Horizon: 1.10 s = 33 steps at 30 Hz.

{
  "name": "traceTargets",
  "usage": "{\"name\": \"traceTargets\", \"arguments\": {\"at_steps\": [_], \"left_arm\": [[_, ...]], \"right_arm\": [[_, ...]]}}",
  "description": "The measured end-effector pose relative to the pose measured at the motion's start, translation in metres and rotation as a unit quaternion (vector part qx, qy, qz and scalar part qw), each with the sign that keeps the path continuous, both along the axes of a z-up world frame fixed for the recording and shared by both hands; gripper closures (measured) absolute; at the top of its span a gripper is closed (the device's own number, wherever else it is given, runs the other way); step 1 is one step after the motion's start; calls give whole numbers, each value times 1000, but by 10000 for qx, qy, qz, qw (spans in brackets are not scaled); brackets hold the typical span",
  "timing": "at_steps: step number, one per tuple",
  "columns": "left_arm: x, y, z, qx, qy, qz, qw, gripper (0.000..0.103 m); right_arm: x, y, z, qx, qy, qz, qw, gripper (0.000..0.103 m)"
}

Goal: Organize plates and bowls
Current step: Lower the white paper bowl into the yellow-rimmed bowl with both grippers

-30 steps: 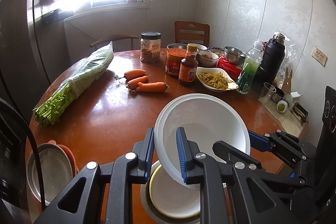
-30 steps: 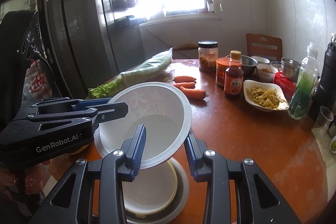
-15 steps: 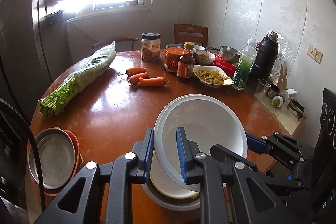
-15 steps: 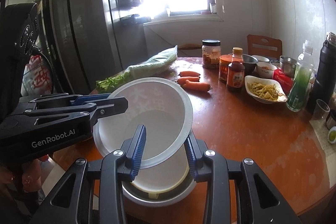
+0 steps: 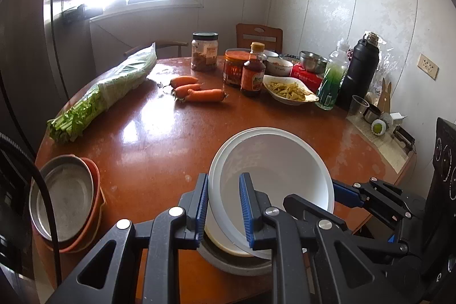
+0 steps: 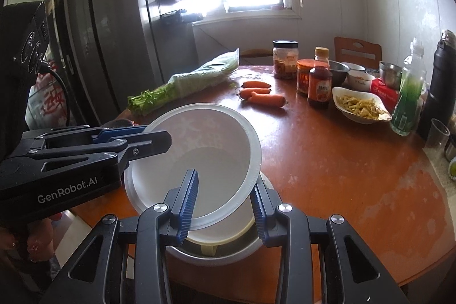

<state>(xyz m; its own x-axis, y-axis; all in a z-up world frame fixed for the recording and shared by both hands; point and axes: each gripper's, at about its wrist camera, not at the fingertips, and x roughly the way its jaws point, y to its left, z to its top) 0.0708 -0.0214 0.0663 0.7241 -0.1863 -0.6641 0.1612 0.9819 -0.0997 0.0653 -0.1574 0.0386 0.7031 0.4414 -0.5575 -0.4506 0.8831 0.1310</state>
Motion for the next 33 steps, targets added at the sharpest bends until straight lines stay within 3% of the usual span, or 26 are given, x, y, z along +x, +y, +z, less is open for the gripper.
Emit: {"name": "traceTargets", "arguments": {"at_steps": [13,33], "left_arm": [[0,-1,-27,5,168,39,9999,82],[7,1,-44,10,270,68,9996,82]], "right_arm": [[3,0,-28,-49,245,-26,9997,65],[13,9,-44,-238,331,-80,9991,65]]}}
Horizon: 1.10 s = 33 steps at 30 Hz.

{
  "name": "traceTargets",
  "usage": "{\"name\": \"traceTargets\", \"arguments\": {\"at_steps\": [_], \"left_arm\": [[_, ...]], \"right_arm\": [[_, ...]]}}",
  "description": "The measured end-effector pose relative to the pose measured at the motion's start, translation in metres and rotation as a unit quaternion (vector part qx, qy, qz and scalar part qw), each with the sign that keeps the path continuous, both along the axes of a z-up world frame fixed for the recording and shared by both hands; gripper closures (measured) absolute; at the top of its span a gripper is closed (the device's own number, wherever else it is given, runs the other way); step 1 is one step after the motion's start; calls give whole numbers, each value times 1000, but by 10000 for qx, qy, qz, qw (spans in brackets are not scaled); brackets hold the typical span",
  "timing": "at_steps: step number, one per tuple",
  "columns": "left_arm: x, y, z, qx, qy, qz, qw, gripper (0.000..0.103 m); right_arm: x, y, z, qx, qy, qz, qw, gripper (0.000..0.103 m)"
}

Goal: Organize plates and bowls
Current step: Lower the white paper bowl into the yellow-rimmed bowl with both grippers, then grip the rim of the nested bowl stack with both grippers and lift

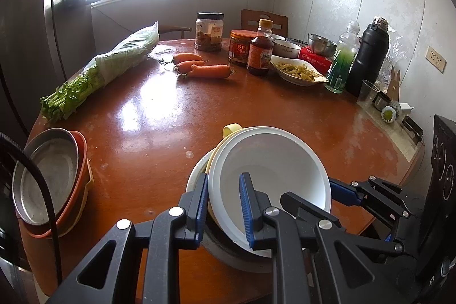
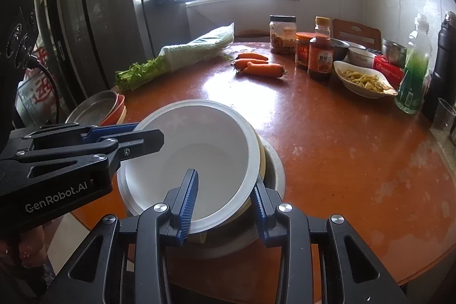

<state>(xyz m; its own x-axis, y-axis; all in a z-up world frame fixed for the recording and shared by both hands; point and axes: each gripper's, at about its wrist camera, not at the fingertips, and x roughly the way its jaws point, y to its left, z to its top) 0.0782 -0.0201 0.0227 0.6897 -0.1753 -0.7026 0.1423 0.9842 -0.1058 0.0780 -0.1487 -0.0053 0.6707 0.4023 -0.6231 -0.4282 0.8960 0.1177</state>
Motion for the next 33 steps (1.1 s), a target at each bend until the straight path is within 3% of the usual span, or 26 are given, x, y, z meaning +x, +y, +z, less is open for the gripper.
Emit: {"name": "traceTargets", "arguments": {"at_steps": [25,33], "left_arm": [[-8,4,3,-20,-143,-21,9999,81],[-15,11,9,-126,-231,-27,9997,68]], "right_arm": [[-4,-5,1,-5,-49,-129,9999,65],[-8,-11,6,103,-111,-228,9996,62]]}}
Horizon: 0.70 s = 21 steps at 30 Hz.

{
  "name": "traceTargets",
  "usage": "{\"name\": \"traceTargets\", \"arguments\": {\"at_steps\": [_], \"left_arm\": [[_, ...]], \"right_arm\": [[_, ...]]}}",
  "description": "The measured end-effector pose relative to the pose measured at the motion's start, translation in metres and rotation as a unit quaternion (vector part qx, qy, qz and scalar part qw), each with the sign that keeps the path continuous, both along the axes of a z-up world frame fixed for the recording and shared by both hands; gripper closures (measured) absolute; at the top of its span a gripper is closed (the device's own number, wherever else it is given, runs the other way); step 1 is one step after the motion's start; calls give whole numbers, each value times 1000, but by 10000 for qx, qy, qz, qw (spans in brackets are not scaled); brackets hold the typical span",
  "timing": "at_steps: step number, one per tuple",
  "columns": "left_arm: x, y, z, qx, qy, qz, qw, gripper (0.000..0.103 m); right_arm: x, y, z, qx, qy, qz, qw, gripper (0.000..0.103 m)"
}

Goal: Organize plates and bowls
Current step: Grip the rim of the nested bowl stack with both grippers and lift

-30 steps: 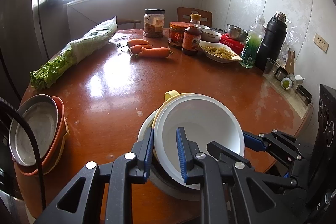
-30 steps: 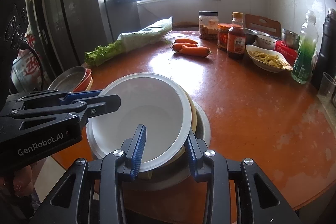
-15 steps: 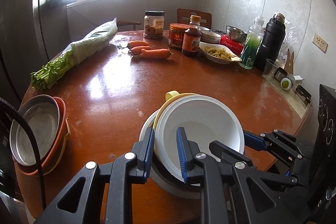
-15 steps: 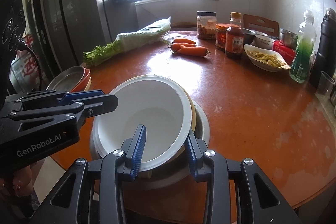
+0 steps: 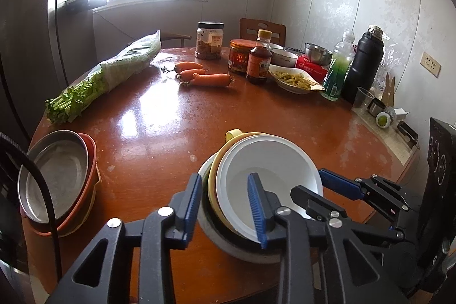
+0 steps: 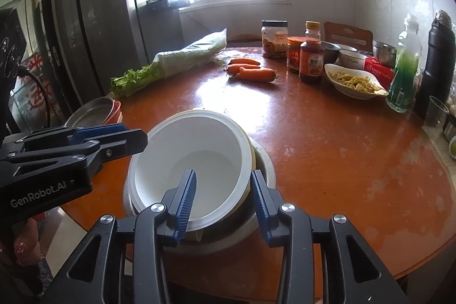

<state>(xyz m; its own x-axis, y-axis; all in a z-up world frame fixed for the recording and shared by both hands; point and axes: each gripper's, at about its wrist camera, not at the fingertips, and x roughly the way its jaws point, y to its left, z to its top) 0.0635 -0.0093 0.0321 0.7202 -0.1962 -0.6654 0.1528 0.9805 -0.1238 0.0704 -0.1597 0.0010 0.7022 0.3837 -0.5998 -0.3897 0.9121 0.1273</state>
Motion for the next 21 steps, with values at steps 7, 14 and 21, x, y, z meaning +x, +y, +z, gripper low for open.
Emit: {"name": "traceTargets", "arguments": {"at_steps": [7,14,21], "left_arm": [[-2,4,-2,-106,11,25,9999,49],[7,6,-15,-139,200,59,9997,44],[17,9,-29,-273,390,85,9988,43]], "right_arm": [[0,-9,3,131,28,-149,9998,51],[5,-12,-5,168,172,-265,9994,45],[15,-12,-17,187,384,-320,9986,44]]}}
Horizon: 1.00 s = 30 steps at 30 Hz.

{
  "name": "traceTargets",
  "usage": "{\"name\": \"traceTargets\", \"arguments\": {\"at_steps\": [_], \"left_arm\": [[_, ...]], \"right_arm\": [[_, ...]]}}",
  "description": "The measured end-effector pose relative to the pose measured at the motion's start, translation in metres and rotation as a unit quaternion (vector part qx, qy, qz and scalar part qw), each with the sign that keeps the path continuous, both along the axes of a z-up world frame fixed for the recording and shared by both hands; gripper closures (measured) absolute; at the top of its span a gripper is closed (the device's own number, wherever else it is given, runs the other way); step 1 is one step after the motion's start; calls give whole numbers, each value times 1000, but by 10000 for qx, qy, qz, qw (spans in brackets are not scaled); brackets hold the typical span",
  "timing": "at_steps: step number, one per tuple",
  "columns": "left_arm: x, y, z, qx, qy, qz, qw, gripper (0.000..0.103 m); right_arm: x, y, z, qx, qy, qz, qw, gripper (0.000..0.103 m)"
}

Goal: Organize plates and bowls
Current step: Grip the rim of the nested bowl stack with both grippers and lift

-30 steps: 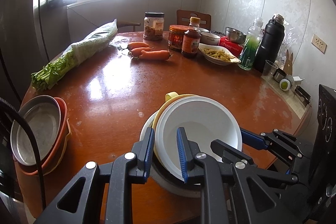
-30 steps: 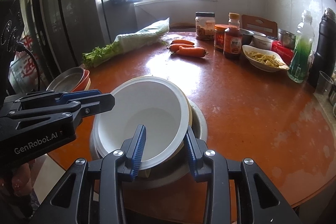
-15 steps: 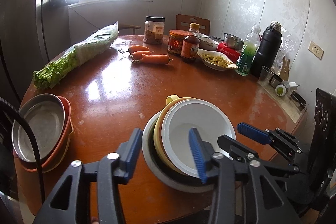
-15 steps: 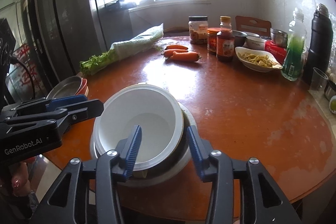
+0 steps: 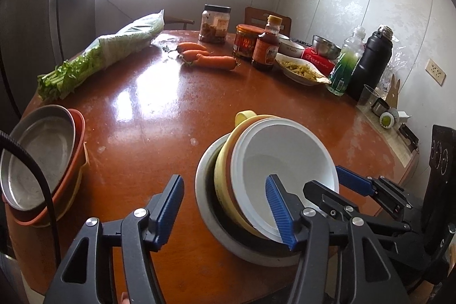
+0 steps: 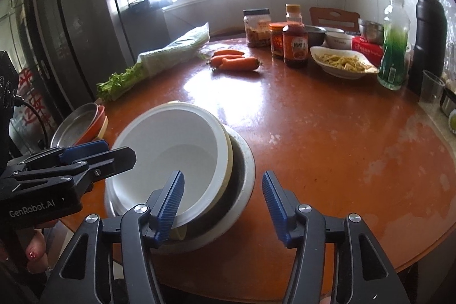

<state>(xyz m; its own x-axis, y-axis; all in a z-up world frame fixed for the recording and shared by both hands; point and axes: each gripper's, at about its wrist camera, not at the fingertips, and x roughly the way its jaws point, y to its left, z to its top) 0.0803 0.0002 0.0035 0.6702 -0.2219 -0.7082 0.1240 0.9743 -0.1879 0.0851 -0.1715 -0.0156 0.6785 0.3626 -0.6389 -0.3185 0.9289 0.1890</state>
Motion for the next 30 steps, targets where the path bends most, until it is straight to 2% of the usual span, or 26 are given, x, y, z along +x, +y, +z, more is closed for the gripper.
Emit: {"name": "traceTargets", "arguments": {"at_steps": [11,25,30], "left_arm": [[15,2,-19,-45,247,-6,9997,42],[27,1,-33,-86,388,-23,9992,43],[27,-1,-34,-162,355,-83,9992,46]], "right_arm": [[9,5,-13,114,204,90,9997,44],[16,9,-19,226,242,228,9992,44],[16,9,-19,224,201,250,9992,49]]}}
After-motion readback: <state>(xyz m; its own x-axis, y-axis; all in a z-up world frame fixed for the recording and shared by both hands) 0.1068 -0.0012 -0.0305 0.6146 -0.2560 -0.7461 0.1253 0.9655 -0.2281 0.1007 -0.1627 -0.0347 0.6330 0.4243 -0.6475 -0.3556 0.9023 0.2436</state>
